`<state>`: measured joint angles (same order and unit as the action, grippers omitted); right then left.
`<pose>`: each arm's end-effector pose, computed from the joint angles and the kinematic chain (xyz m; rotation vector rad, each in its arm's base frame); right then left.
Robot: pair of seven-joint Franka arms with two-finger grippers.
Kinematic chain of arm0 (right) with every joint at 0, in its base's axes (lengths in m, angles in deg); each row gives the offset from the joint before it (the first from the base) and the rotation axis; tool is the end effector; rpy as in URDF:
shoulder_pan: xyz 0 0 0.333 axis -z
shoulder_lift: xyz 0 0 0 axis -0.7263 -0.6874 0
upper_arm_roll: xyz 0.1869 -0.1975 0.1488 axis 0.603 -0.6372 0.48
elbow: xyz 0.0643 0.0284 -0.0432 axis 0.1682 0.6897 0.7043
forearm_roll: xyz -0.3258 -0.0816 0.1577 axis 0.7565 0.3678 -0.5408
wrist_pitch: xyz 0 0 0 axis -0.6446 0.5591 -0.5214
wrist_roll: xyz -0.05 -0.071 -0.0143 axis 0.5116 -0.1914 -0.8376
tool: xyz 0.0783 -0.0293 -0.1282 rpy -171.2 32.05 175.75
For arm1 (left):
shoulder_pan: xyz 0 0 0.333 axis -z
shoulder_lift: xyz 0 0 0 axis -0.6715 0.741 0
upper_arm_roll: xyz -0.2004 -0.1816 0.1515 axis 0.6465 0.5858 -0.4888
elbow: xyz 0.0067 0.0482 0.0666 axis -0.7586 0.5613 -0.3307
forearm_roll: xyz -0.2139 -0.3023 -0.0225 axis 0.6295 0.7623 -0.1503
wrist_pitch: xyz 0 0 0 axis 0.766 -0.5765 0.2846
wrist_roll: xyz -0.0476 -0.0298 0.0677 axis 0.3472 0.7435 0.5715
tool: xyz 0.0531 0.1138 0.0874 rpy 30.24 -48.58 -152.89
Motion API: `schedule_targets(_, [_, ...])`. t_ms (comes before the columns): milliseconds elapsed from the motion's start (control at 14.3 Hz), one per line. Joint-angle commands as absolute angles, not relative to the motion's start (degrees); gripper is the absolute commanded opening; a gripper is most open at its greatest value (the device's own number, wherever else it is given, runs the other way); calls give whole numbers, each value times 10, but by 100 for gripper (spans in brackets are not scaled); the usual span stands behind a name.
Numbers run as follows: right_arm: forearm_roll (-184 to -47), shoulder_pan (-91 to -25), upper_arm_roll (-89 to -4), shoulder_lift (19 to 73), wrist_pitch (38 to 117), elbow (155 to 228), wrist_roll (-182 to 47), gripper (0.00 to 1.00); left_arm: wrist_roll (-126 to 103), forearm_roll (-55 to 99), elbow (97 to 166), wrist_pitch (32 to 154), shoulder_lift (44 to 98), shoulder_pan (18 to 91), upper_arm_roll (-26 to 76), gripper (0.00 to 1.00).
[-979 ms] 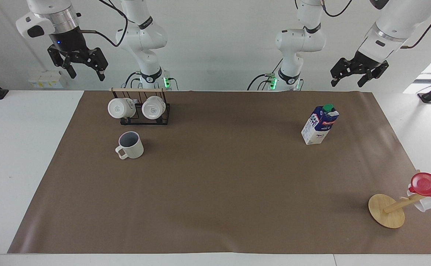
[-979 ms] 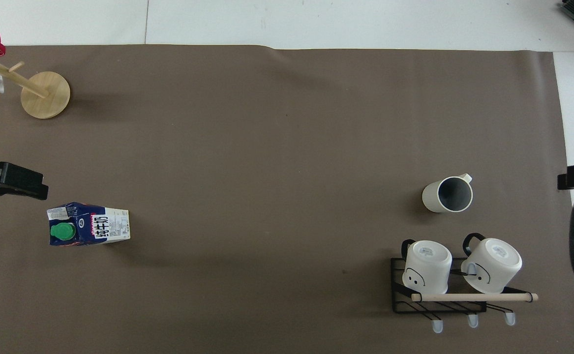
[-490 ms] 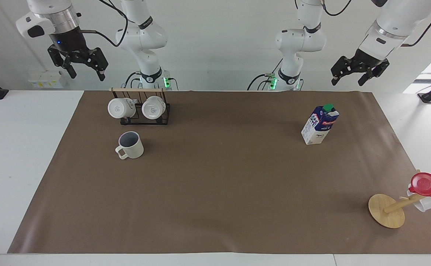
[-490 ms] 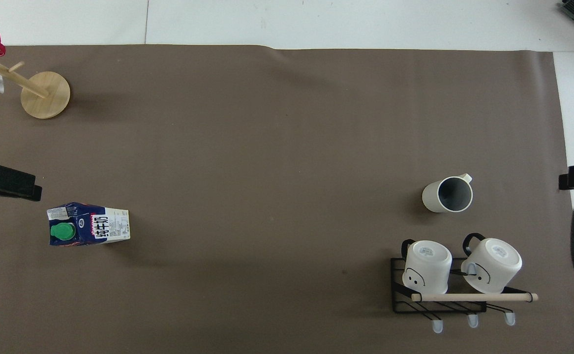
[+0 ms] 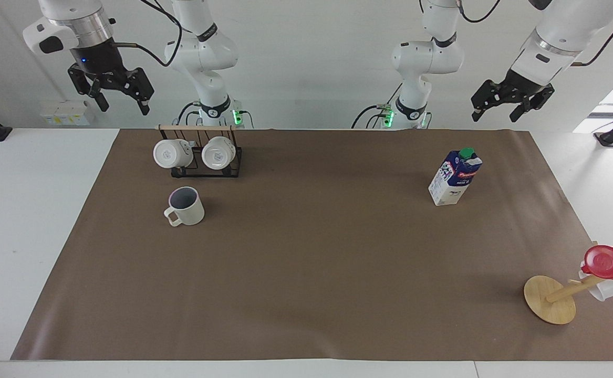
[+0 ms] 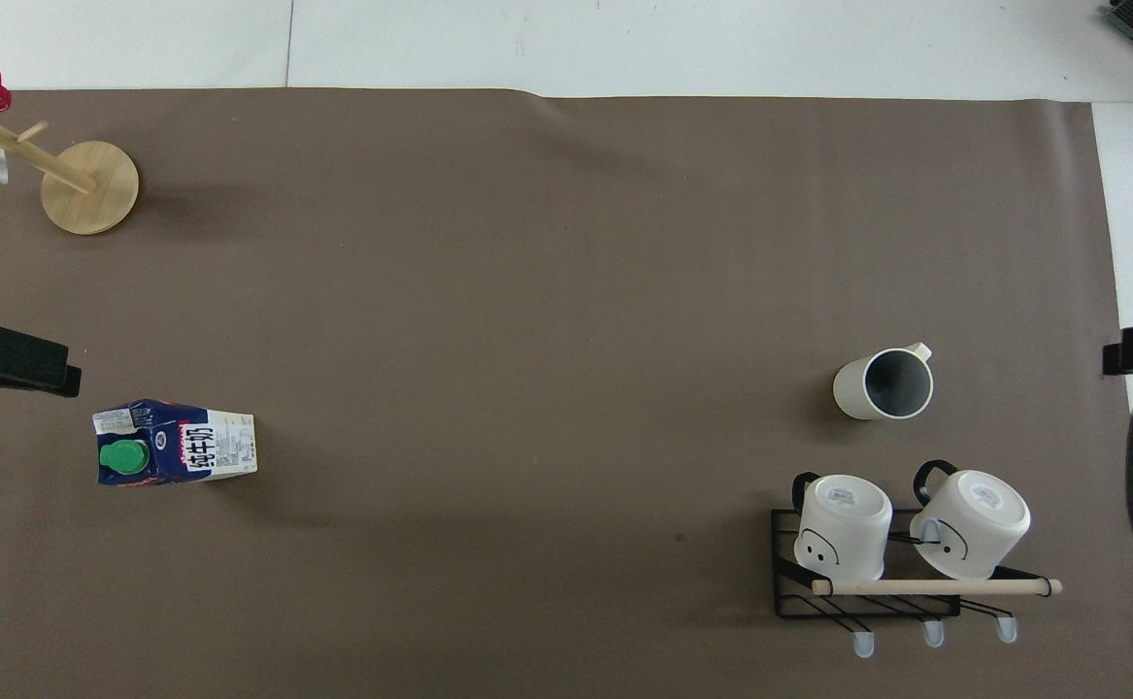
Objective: Place cup and milk on table
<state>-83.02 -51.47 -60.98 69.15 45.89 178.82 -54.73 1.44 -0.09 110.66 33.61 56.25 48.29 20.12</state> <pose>0.4826 -0.0324 0.6265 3.1222 -0.1918 0.0644 0.4822 -0.0405 0.6077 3.0927 -0.0577 -0.1367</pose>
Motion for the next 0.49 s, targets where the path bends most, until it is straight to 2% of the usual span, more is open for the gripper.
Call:
schedule_targets(0, [-825, -514, -608, 705, 457, 1801, -534, 100, 16, 2, 1106, 333, 558, 487, 196, 100])
schedule_targets(420, [-825, -514, -608, 707, 457, 1805, -534, 100, 16, 2, 1106, 333, 558, 487, 196, 100])
